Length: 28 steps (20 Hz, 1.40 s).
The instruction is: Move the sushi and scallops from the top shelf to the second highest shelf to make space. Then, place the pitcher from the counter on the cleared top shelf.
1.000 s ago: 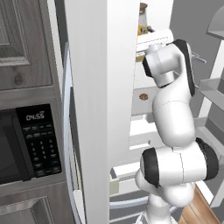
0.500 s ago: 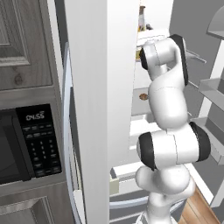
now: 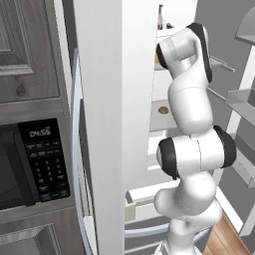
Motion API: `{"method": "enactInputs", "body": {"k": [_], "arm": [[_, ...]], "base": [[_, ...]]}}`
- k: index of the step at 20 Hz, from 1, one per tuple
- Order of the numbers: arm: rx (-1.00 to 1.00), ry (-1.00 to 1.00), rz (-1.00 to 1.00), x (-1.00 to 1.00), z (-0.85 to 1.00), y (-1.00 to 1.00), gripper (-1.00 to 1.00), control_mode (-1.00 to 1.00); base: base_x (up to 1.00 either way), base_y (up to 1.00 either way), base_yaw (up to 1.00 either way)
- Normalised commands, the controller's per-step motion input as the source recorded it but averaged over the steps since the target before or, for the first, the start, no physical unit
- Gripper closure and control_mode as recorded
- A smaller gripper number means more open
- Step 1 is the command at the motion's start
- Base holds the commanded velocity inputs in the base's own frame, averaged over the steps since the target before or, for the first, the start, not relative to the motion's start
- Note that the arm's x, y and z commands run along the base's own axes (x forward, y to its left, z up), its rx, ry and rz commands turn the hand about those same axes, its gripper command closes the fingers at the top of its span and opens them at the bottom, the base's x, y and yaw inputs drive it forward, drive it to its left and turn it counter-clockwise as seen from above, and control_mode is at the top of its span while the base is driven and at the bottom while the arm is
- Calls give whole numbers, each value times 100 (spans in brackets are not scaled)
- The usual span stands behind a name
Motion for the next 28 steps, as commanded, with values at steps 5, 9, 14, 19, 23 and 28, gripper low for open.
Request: {"method": "enactInputs", "body": {"k": [5, 9, 14, 19, 23, 28], "arm": [[-4, 14, 0, -21, -38, -17, -100, -100], [-2, 12, 0, -74, -16, -25, -100, -100], [0, 9, 0, -100, 0, -40, -100, -100], [0, 11, 0, -100, 2, -42, -100, -100], [0, 23, 1, -100, 32, -36, -100, -100], [-10, 36, 13, -100, 29, -6, -100, -100]], "base": [[0, 0, 0], [0, 0, 0], [0, 0, 0], [0, 0, 0], [0, 0, 0], [0, 0, 0]]}}
